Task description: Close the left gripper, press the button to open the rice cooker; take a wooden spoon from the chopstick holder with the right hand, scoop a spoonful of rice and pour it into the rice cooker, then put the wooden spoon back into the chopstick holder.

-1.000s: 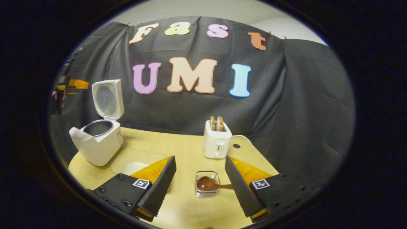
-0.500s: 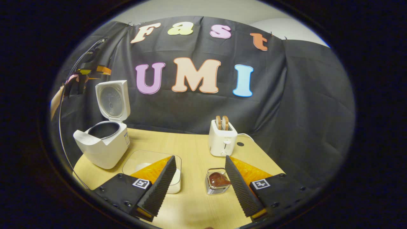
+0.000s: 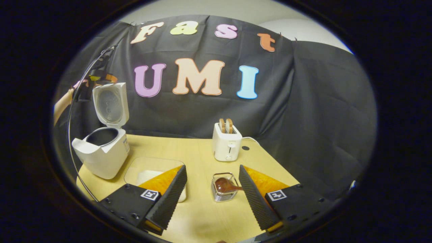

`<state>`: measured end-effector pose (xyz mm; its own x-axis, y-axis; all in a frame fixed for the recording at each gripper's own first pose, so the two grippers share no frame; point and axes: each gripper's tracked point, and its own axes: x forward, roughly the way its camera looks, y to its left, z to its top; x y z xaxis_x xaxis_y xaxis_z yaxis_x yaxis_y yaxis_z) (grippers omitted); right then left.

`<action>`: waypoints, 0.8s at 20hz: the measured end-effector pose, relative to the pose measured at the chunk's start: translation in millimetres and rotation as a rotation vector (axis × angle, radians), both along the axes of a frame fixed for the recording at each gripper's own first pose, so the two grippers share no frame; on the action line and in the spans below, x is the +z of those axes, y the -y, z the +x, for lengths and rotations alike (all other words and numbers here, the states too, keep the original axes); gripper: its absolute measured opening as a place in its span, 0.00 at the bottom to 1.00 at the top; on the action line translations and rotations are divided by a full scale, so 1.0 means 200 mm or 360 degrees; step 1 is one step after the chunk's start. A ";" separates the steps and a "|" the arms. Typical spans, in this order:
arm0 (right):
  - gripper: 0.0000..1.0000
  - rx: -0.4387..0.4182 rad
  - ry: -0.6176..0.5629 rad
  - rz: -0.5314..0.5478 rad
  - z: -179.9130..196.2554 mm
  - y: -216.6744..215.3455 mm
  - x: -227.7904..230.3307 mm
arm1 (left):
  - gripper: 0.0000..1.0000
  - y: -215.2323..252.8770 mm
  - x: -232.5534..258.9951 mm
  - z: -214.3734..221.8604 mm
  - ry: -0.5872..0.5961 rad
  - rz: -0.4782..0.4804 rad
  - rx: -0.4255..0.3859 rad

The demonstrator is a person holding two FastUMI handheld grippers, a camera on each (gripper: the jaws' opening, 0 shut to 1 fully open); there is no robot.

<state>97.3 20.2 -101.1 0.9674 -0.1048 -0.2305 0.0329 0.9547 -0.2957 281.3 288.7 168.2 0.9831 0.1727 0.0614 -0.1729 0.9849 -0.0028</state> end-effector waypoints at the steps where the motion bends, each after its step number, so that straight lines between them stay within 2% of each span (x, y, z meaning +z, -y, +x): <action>1: 1.00 -0.0003 -0.0003 -0.0001 -0.01 0.00 -0.01 | 0.94 0.01 0.01 0.01 0.0011 -0.0005 -0.0001; 6: 1.00 0.0003 0.0014 0.0008 -0.02 -0.01 0.02 | 0.94 0.02 -0.01 -0.03 -0.0001 -0.0029 -0.0012; 14: 0.98 0.0057 0.0032 -0.0008 -0.02 -0.03 0.07 | 0.93 0.05 -0.10 -0.25 0.0046 -0.0018 0.0032; 16: 0.97 0.0069 0.0042 -0.0018 -0.03 -0.04 0.09 | 0.88 0.05 -0.12 -0.31 0.0066 -0.0032 0.0032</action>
<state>91.7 28.3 -82.9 0.9768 -0.0650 -0.2040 -0.0006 0.9519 -0.3063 220.0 277.9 143.6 0.9760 0.1942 0.0984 -0.1922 0.9809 -0.0302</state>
